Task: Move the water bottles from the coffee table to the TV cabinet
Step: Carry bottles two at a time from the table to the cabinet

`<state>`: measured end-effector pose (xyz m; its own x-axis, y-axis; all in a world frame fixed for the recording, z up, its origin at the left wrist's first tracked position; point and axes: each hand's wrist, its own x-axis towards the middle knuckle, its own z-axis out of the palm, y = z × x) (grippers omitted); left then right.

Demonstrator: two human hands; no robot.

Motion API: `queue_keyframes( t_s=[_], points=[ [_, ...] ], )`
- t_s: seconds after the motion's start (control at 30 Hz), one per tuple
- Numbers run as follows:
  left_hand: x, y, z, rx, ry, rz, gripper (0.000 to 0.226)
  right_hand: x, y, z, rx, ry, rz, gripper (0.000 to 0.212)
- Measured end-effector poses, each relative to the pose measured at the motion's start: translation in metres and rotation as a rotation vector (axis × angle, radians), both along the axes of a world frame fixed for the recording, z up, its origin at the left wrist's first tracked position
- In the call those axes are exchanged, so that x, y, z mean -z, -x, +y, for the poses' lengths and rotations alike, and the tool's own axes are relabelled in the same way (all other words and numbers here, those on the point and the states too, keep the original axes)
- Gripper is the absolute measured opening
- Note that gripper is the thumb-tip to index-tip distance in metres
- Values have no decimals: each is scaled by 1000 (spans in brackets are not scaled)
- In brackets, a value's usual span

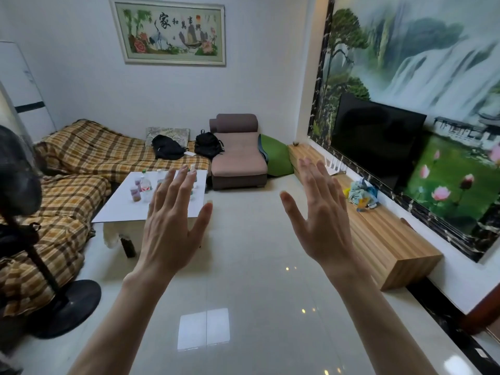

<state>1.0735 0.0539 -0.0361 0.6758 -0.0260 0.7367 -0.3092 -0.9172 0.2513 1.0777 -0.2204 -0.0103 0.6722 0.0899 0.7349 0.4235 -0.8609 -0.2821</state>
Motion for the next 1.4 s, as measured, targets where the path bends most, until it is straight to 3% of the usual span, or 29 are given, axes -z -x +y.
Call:
queue_keyframes(
  t_s=[0.37, 0.7, 1.13, 1.4],
  points=[
    [-5, -236, -19, -21, -27, -7, 65, 3, -253, -19, -95, 41, -49, 70],
    [8, -403, -9, -61, -8, -26, 63, 13, -445, -5, -111, 7, -48, 68],
    [63, -664, 87, -206, 39, 95, 65, 47, -725, 83, -170, 139, 62, 69],
    [83, -787, 129, -249, 29, 148, 65, 60, -857, 136, -236, 113, 94, 69]
  ],
)
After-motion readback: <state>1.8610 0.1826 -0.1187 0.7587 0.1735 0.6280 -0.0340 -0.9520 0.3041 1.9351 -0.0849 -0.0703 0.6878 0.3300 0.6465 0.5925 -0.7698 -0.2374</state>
